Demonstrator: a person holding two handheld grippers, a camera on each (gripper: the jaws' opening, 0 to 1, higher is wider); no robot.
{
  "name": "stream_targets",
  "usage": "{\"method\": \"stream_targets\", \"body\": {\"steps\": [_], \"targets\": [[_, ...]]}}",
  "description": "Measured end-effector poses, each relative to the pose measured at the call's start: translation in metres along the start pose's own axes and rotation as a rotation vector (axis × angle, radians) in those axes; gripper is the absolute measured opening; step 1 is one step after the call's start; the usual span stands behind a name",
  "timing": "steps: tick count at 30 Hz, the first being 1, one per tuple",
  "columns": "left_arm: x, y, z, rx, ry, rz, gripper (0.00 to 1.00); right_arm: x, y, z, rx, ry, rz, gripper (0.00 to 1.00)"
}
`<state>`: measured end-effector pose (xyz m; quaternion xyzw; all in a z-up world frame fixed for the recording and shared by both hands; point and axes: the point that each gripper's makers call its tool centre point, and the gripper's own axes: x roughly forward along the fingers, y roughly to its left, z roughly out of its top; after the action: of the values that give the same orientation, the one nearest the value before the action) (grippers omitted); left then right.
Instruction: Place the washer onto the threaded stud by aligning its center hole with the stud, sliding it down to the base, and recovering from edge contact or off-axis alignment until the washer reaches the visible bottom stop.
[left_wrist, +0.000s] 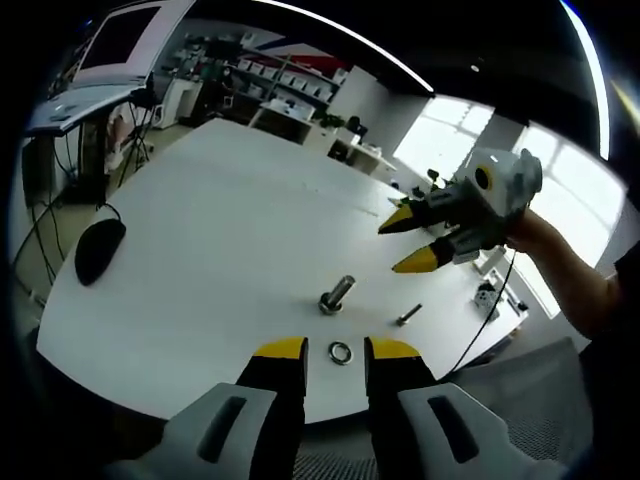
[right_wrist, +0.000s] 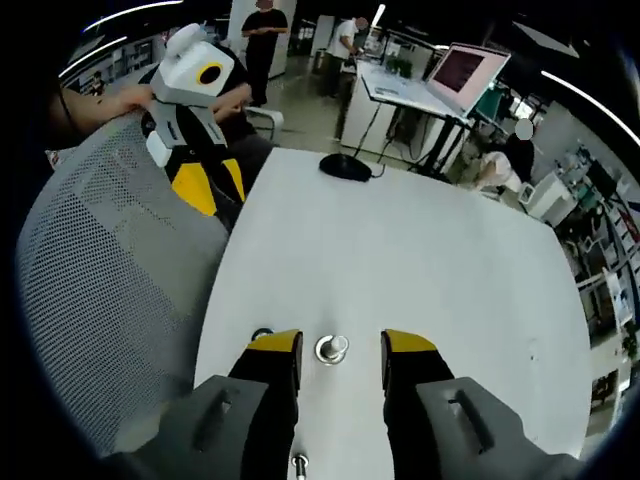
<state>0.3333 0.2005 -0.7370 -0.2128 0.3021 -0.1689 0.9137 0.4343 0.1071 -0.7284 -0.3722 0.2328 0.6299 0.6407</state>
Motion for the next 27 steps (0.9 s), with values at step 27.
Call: {"method": "stream_targets", "body": {"steps": [27], "targets": [[-0.001, -0.022, 0.007, -0.062, -0.033, -0.122, 0.13, 0.019, 0.051, -0.035, 0.062, 0.038, 0.101, 0.36]]}}
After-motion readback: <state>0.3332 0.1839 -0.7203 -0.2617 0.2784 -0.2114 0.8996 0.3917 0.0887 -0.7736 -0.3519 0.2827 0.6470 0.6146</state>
